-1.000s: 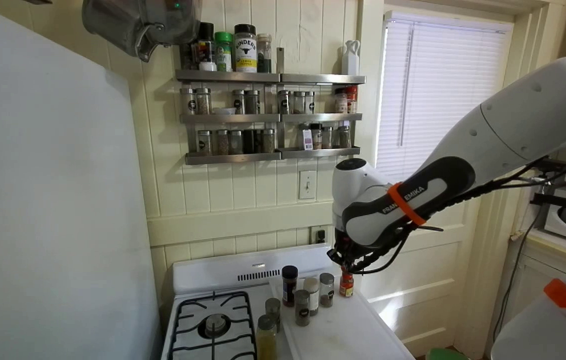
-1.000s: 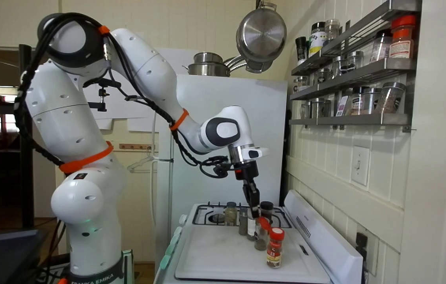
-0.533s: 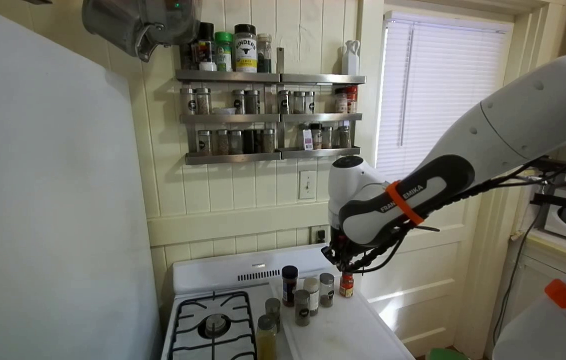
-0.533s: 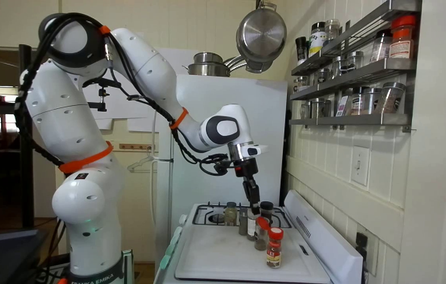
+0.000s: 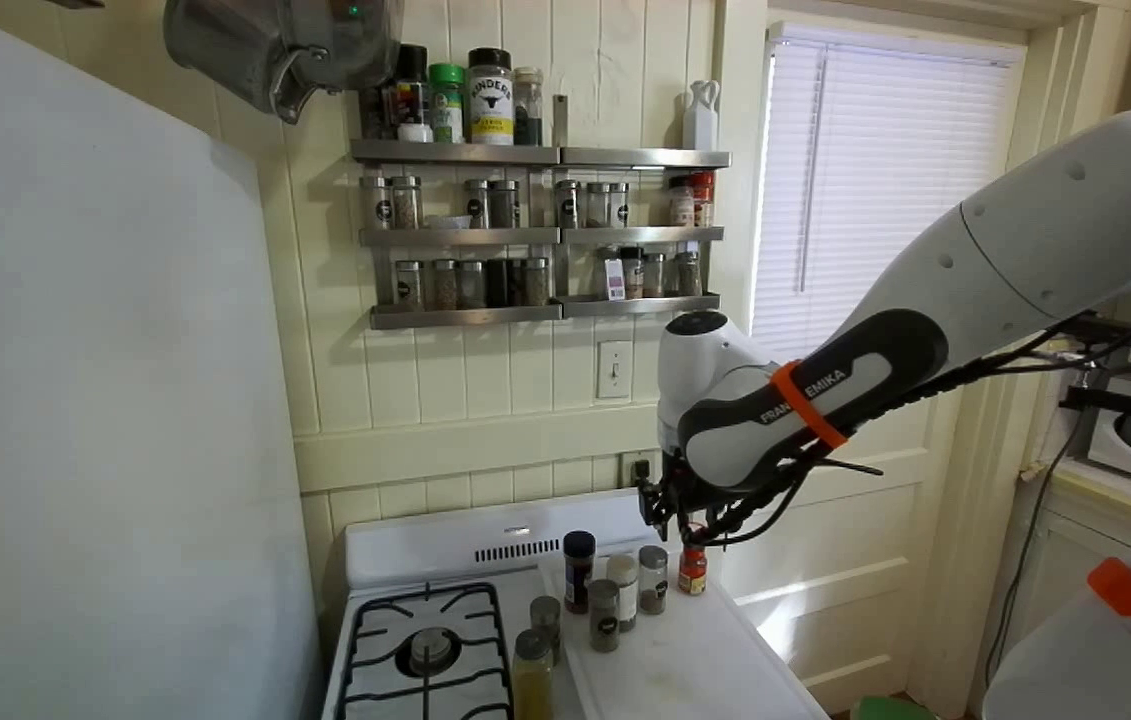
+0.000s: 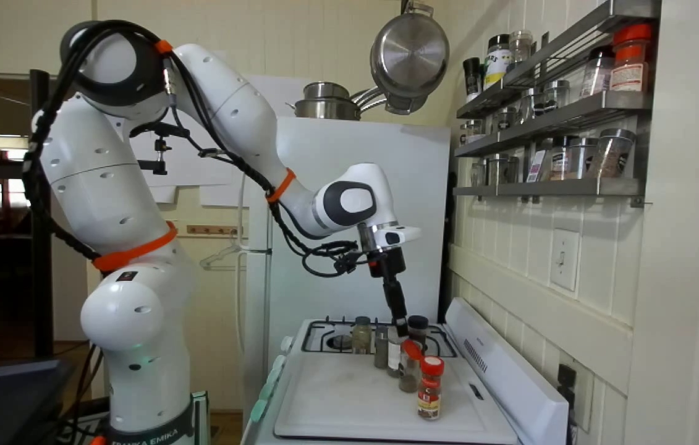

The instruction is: Close the lid on the red container.

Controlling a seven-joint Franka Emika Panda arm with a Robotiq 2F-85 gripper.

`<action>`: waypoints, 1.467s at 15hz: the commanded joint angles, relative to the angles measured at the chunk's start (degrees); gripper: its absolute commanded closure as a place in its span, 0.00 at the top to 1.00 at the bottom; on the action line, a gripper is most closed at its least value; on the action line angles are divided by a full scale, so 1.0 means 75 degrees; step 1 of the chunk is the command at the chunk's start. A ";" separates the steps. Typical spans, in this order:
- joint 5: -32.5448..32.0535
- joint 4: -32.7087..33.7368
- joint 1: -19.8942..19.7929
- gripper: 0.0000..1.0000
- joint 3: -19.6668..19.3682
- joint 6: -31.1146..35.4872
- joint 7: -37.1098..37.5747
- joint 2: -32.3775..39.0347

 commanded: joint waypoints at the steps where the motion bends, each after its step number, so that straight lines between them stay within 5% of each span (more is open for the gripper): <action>1: -0.0096 -0.0085 0.0046 1.00 -0.0167 -0.0025 -0.0411 -0.0045; 8: 0.0088 -0.0153 0.0563 1.00 -0.0776 -0.0110 -0.3613 -0.0009; 10: -0.0510 -0.0071 0.0330 1.00 -0.0632 -0.0084 -0.3663 0.0053; 15: -0.0397 -0.0090 0.0390 1.00 -0.0667 -0.0023 -0.3553 -0.0002; 21: 0.0105 -0.0126 0.0868 1.00 -0.1073 0.0107 -0.5071 0.0102; 22: 0.0107 -0.0118 0.0871 0.88 -0.1110 0.0086 -0.5189 0.0114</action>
